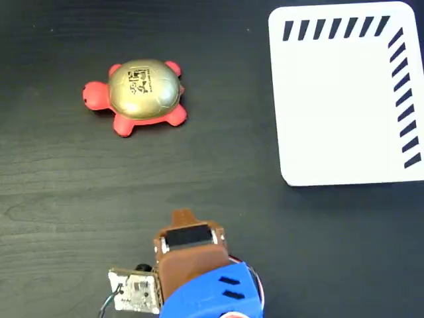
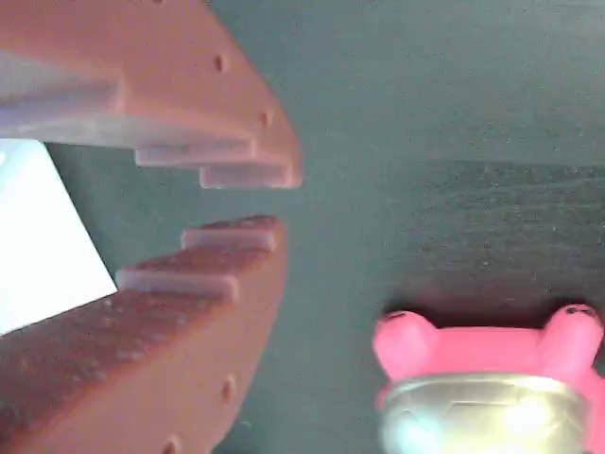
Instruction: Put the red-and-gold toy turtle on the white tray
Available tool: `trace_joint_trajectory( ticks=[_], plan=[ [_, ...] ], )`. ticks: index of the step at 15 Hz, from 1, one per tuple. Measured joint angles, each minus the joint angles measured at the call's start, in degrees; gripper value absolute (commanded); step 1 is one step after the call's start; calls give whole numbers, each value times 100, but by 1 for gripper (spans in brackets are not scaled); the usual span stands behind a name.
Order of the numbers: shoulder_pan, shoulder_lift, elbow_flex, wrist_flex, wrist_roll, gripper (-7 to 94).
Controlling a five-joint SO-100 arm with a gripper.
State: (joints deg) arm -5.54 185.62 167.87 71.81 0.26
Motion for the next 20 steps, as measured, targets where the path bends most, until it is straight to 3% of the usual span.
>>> trace_joint_trajectory(
  ticks=[4, 7, 13, 17, 20],
  plan=[
    [-132, -1143, -105, -606, 105, 0],
    [-70, -2883, -1257, -905, 369, 0],
    [-114, -6680, -4887, -141, -132, 0],
    [-123, -9325, -7541, 721, -475, 0],
    [-35, -10652, -8736, 870, -527, 0]
  ],
)
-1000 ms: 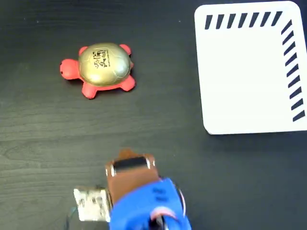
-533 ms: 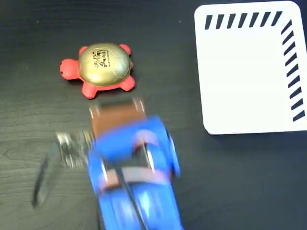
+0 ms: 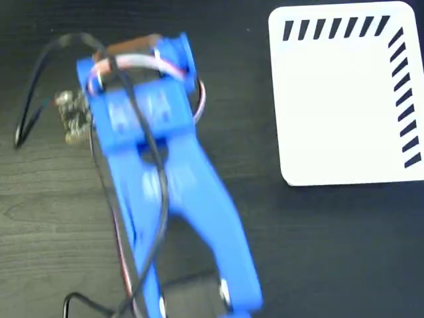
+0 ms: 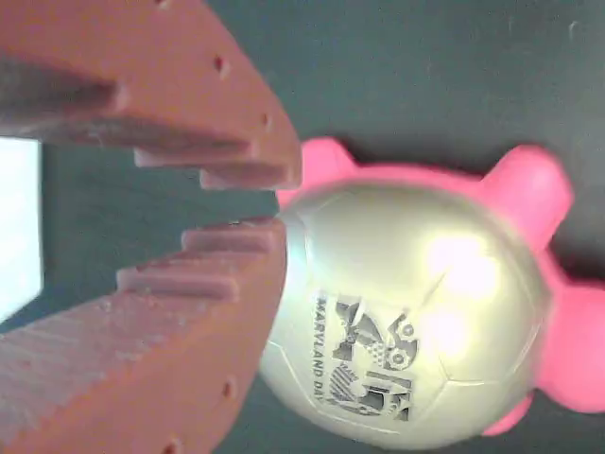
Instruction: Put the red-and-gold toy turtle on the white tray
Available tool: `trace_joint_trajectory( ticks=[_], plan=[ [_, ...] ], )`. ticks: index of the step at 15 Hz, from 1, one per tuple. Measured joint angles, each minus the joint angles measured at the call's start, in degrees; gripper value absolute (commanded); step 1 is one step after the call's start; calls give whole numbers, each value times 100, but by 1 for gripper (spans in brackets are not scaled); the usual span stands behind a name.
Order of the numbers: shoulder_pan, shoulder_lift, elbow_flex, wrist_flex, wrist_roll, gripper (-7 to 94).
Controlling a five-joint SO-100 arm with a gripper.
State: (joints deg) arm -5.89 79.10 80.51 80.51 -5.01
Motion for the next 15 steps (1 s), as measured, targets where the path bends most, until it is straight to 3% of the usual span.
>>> trace_joint_trajectory(
  ticks=[3, 5, 7, 9, 15],
  plan=[
    [185, -580, -343, -167, -62, 0],
    [211, -694, -422, -167, -70, 7],
    [272, -765, -519, -79, -62, 27],
    [220, -773, -554, -70, -62, 31],
    [220, -773, -624, 448, -149, 62]
  ],
)
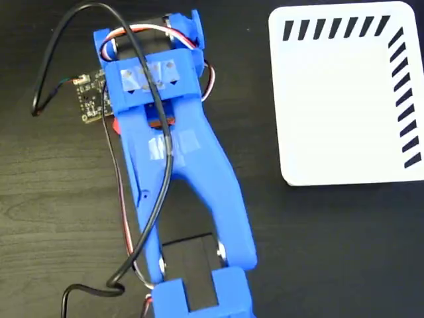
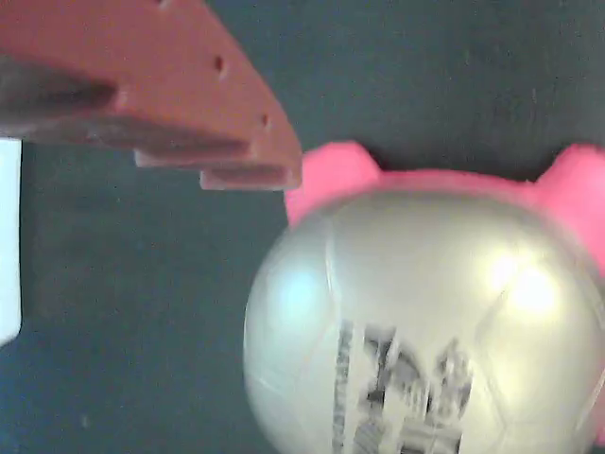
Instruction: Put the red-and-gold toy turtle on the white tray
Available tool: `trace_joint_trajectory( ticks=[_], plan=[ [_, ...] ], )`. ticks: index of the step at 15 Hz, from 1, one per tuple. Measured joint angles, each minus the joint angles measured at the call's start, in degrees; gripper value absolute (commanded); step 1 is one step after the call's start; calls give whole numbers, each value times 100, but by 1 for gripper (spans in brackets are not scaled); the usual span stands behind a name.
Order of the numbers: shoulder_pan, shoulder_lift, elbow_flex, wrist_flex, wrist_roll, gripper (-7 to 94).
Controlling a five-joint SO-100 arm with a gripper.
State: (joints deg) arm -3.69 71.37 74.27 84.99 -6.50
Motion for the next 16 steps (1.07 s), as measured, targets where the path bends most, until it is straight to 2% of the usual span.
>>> trace_joint_trajectory(
  ticks=[3, 8, 16],
  plan=[
    [0, -105, -9, 105, -123, 67],
    [-114, -721, -132, 149, 26, 67],
    [-211, -1310, -211, -281, 237, 67]
  ],
)
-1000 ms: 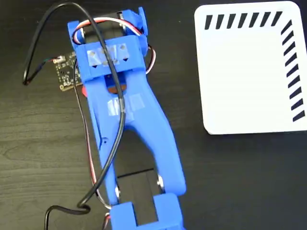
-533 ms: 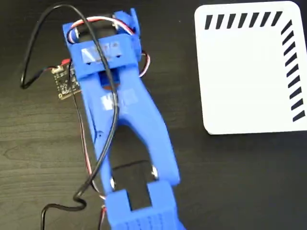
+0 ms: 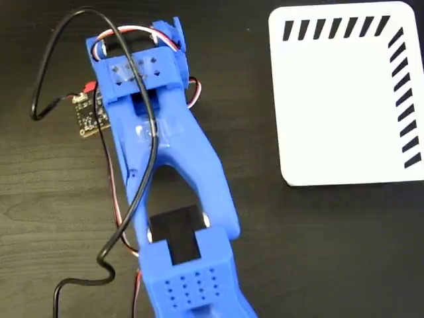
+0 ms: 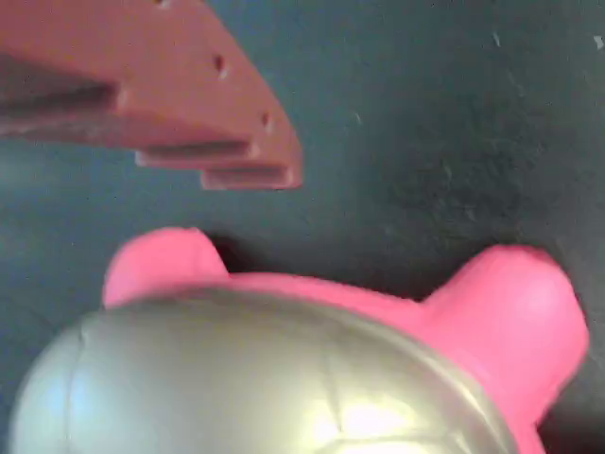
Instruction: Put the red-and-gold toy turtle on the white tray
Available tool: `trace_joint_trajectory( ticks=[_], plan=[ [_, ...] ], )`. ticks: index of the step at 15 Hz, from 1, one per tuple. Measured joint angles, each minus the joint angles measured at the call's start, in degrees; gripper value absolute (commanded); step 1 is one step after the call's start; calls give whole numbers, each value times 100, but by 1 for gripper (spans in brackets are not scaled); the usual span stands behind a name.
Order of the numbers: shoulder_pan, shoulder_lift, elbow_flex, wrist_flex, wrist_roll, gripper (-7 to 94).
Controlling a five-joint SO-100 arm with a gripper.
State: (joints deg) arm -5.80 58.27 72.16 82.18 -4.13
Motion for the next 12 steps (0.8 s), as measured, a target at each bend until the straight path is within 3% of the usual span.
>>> trace_joint_trajectory(
  ticks=[4, 8, 10, 12],
  plan=[
    [97, -105, -18, -88, 123, 60],
    [97, -114, -185, -79, 132, 60],
    [79, -114, -185, -97, 193, 45],
    [26, -114, -193, -141, 229, 23]
  ],
)
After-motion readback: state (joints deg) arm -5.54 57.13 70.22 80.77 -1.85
